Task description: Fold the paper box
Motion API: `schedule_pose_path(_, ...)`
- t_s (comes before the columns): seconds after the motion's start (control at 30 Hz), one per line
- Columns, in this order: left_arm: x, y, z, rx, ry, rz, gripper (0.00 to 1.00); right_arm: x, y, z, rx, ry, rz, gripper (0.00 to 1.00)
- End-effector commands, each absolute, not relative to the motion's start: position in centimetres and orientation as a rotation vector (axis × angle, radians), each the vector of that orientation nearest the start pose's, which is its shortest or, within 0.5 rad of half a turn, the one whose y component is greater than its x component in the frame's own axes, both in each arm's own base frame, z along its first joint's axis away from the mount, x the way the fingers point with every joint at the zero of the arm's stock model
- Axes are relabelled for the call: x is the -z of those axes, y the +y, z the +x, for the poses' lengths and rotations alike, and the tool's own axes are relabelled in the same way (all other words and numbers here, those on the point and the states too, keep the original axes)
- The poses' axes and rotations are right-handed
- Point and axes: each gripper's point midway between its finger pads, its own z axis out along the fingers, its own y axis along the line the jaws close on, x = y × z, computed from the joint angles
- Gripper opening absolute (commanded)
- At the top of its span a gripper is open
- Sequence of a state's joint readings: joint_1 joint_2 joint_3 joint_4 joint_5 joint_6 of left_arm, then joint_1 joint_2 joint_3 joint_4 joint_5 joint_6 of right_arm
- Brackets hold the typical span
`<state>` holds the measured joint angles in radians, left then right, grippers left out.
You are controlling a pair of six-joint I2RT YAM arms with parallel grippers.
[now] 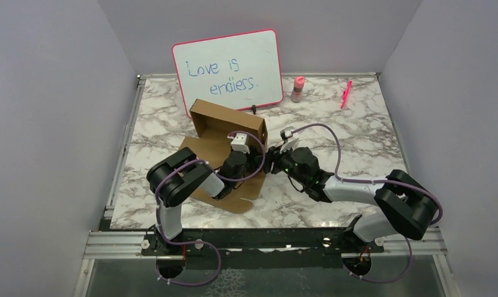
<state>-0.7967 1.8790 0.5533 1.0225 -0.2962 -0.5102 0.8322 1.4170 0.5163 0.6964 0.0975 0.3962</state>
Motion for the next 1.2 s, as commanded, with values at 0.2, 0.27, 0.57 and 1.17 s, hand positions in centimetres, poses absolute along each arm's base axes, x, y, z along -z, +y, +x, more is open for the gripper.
schedule_pose_path(0.2, -4.9, -27.9, 31.2, 0.621, 1.908, 0.080, 0.60, -13.4, 31.0, 27.7, -0.813, 1.779, -0.347, 0.53)
schedule_pose_path(0.27, -5.5, -27.4, 31.0, 0.620, 1.899, 0.070, 0.62, -13.4, 31.0, 27.7, -0.813, 1.781, -0.349, 0.53)
schedule_pose_path(0.57, -6.6, -25.6, 28.9, 0.624, 1.904, 0.093, 0.68, -13.5, 31.5, 27.5, -0.839, 1.778, -0.374, 0.54)
schedule_pose_path(1.17, -8.5, -28.8, 25.8, 0.736, 1.841, 0.292, 0.80, -13.3, 32.0, 27.8, -0.843, 1.788, -0.366, 0.55)
